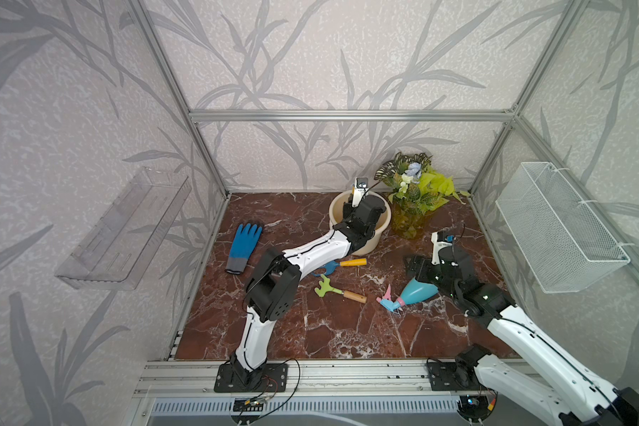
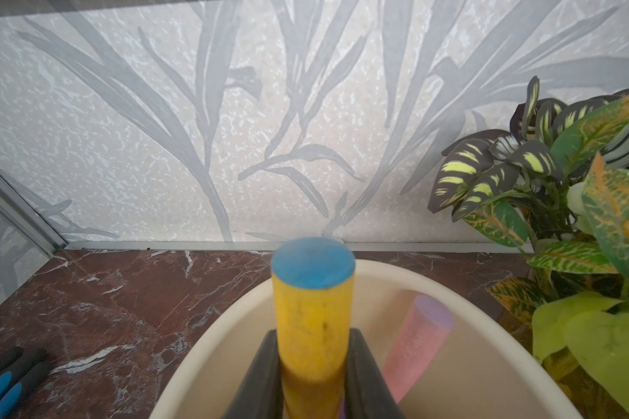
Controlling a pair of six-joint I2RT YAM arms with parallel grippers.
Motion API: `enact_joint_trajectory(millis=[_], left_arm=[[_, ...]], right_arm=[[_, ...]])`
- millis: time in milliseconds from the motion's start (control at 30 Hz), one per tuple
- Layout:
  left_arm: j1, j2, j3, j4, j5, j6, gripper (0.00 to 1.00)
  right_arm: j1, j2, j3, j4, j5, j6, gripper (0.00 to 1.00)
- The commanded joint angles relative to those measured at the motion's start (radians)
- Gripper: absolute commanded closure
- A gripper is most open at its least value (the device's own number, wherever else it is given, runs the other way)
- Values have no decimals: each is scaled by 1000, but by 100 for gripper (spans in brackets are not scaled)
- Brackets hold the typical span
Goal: Organize the gardening tools
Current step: Place the gardening tool in the container.
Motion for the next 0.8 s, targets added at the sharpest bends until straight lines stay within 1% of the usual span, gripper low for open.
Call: enact_joint_trajectory(millis=[0,233,300,400,500,600,767], left_arm=[[1,14,-6,2,-22,-12,77],[1,1,-1,0,-14,0,57],[0,-5,0,1,-12,7,55],[-1,-15,4,-2,-12,14,54],[0,-35,6,-13,-9,15,48],[1,-66,6,-27,1,17,46],[0,-132,-6,-81,45,-27,35]], right_arm=[[4,-13,-10,-19,19,-8,12],[4,-22,-9,-28,24,-8,12],[4,-21,-7,-32,22,-8,12],[3,-15,-5,-36,24,-7,12],[4,-10,-2,-35,21,-4,12],[3,-3,3,-32,15,-7,12],[4,26,15,-27,-4,-6,12]])
